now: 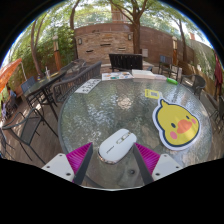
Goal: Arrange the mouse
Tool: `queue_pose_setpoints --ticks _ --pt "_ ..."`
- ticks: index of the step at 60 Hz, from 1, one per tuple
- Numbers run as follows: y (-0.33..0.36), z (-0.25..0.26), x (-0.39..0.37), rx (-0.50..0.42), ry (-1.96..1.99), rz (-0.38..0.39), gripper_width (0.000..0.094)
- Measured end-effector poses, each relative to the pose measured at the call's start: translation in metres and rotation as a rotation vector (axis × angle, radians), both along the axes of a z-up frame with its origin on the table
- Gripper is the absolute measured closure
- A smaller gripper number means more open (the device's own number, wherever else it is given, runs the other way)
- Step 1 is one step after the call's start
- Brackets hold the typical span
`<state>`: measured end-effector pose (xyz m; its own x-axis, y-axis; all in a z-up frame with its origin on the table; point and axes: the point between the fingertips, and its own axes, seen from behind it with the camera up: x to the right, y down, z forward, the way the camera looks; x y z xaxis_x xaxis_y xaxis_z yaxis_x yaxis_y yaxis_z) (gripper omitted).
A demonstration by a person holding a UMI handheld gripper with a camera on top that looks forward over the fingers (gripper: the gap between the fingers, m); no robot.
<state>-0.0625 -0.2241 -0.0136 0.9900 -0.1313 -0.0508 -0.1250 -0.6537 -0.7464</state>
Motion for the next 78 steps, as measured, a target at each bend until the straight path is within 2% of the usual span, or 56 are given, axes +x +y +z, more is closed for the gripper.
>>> queue_pose_setpoints --ticks 8,22,27,31,36,46,51,58,63,68,74,78 --pt "0.017 0.001 -0.006 -0.003 -0.006 0.016 0.0107" --pt "0.033 -0.002 -0.015 -0.008 -0.063 0.080 0.0197" --pt "0.035 -0.002 -0.019 -0.005 -0.075 0.101 0.0287" --pt "0.036 -0.003 -0.024 -0.005 -0.069 0.123 0.0449" --pt "0.037 -0.004 -0.025 -0.007 -0.091 0.138 0.0470" --pt "0.037 -0.001 -0.028 -0.024 -0.093 0.170 0.0589" --pt "0.041 0.022 -0.038 0.008 -0.066 0.219 0.0594" --pt "0.050 0.108 -0.036 0.152 -0.022 0.246 0.0595" --pt "0.067 0.183 -0.008 0.273 0.010 0.245 0.0595" --pt "0.079 0.228 0.046 0.354 -0.003 0.221 0.0591" --pt "0.087 0.225 0.128 0.344 -0.039 0.179 0.0588" --pt "0.093 0.185 0.178 0.253 -0.061 0.153 0.0590"
